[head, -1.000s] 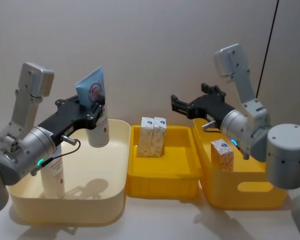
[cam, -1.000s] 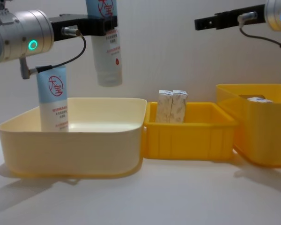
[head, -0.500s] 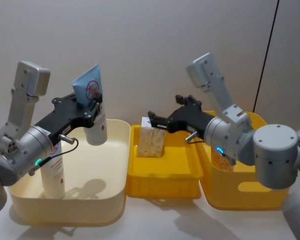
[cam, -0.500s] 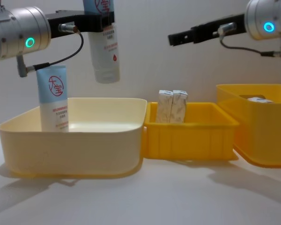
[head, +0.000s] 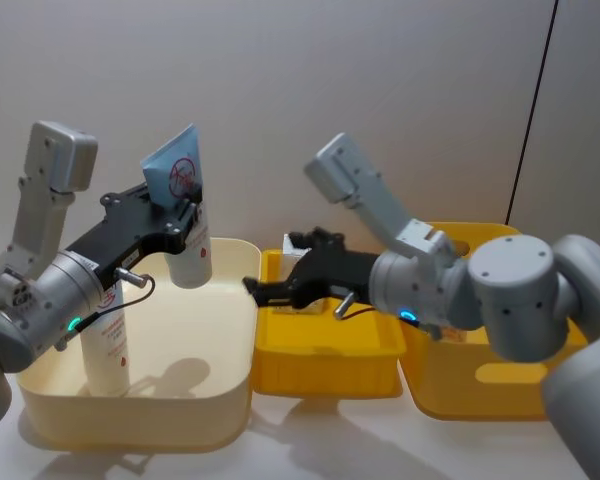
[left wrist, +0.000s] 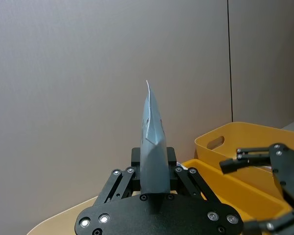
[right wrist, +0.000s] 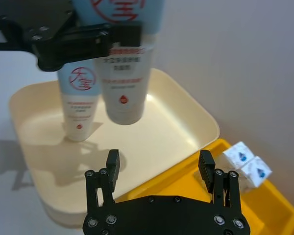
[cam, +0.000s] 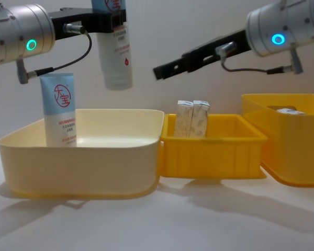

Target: Bimanual collaborative sorting of washing and personal care products

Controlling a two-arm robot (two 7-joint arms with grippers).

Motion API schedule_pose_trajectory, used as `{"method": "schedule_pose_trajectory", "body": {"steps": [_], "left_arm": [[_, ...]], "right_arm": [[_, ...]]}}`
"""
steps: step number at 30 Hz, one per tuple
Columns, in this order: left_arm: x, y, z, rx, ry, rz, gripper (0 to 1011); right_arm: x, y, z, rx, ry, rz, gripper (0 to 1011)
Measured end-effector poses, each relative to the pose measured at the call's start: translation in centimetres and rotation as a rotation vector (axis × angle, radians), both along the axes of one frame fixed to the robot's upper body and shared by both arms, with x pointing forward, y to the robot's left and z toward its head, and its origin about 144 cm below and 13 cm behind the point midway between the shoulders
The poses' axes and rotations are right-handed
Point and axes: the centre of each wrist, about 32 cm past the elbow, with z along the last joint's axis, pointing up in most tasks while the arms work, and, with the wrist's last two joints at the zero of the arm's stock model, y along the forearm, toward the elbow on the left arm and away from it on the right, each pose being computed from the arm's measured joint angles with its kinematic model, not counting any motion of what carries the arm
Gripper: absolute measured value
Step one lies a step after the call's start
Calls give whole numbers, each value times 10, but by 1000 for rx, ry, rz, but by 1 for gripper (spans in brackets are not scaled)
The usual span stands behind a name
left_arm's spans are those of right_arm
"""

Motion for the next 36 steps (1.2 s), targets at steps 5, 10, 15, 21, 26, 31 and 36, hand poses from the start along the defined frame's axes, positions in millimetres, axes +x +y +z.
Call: {"method": "schedule_pose_trajectory", "body": {"steps": [5, 10, 15, 21, 26, 31, 36], "left_arm": [[-2, 0, 0, 3, -3, 2, 275], [-4, 1, 0, 5, -3, 3, 275], [-5, 2, -1, 7, -2, 4, 275], [-6, 2, -2, 9, 3, 6, 275], [-7, 3, -3, 10, 7, 7, 275], [-7, 3, -5, 10, 12, 7, 275], [-6, 3, -6, 11, 18, 5, 275]], "right_arm": [[6, 11, 4, -61, 61, 85, 1001], [11, 20, 5, -106, 96, 132, 1001], [12, 28, 5, -125, 105, 150, 1001], [10, 36, 2, -123, 99, 142, 1001], [8, 40, -2, -112, 100, 133, 1001], [6, 42, -5, -100, 104, 127, 1001], [5, 44, -8, -94, 108, 121, 1001]]}}
